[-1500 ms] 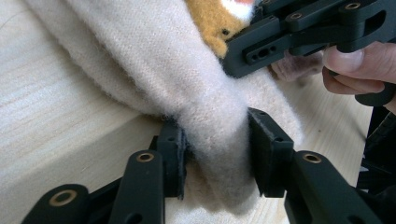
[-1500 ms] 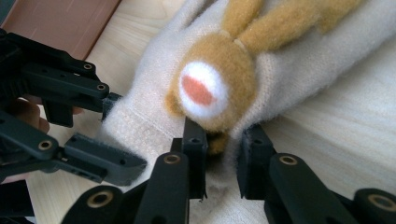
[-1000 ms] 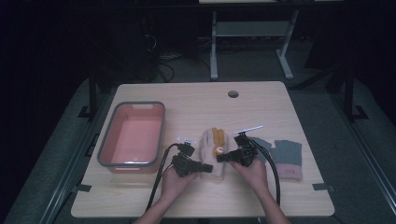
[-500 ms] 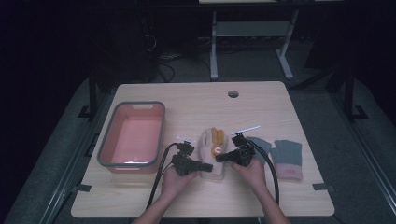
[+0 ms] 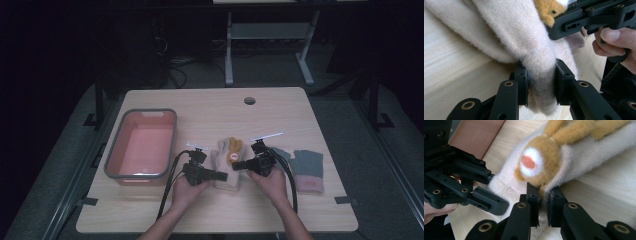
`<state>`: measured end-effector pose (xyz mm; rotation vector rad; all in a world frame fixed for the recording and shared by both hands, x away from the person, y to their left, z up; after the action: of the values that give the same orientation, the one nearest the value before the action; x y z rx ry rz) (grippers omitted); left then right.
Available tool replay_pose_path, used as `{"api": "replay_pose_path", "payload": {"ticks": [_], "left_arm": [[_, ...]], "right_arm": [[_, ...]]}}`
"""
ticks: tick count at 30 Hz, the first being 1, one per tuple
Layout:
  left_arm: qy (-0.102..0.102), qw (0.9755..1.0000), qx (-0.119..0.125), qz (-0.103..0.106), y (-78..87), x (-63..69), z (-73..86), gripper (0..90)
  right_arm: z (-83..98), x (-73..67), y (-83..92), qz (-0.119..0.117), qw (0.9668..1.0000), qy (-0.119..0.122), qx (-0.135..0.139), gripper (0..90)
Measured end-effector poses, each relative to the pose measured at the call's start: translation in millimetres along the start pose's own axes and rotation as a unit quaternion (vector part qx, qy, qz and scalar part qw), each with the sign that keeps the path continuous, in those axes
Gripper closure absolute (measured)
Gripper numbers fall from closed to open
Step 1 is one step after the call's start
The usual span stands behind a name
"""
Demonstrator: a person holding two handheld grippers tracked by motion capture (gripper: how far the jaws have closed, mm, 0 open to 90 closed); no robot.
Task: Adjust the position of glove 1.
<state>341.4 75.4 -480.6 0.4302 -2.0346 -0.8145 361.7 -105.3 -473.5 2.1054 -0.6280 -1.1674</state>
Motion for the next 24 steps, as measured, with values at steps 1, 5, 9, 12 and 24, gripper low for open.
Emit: {"api": "replay_pose_path", "payload": {"ticks": [1, 5, 9, 12, 24], "left_arm": [[-0.002, 1.0000, 0.000, 0.001, 1.2, 1.1, -0.9, 68.7], [-0.004, 1.0000, 0.004, 0.003, 7.3, 4.1, -4.8, 68.7], [-0.013, 0.9999, 0.005, 0.002, 15.1, 6.7, -8.5, 68.7], [-0.011, 0.9999, 0.008, 0.003, 19.2, 8.7, -10.3, 68.7], [-0.031, 0.9993, 0.022, 0.003, 44.0, 15.8, -21.9, 68.7]], "right_arm": [[-0.3, -1.7, 3.7, 0.001, 1.0000, -0.001, 0.001, 82.1], [-3.2, -3.8, 7.2, -0.001, 1.0000, 0.001, 0.005, 82.1], [-8.0, -9.0, 11.7, -0.001, 0.9999, 0.006, 0.009, 82.1], [-10.7, -12.1, 14.3, -0.001, 0.9999, 0.007, 0.012, 82.1], [-27.2, -30.5, 30.0, -0.004, 0.9996, 0.014, 0.023, 82.1]]}}
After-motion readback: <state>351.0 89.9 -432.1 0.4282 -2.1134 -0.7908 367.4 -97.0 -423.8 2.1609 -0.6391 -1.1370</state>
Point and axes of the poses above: each handheld gripper's, and its own axes: y roughly backward along the jaws, z roughly out of its underside, x roughly to its right, the point moved 4 cm from there along -y, roughly forward along the jaws, and after that the axes turned 9 degrees about -x, right-handed, at the moved point
